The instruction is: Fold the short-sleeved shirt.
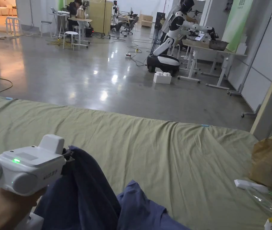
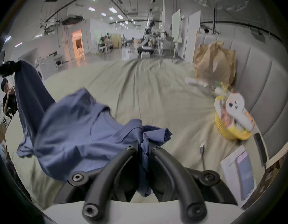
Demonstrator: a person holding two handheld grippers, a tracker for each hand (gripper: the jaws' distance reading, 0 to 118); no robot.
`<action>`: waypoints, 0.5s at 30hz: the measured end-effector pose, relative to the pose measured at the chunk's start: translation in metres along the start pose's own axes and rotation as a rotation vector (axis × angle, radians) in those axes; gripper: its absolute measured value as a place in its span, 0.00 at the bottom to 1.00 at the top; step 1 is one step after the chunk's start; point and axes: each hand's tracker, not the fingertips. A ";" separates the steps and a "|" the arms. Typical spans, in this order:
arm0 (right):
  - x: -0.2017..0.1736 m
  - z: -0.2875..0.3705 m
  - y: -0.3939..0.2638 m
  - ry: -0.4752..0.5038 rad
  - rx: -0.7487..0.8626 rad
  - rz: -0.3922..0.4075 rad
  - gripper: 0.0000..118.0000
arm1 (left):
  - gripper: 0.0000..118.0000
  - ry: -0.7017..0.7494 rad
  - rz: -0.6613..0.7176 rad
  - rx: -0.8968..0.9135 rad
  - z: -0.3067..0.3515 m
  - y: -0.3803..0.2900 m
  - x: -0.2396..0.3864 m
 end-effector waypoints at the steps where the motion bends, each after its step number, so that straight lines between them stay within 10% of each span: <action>1: 0.000 0.009 0.011 -0.003 0.032 0.007 0.09 | 0.04 0.012 -0.005 0.016 0.006 0.006 -0.005; 15: 0.028 0.095 0.188 -0.096 0.344 0.067 0.09 | 0.04 0.203 0.070 0.187 0.069 0.073 -0.079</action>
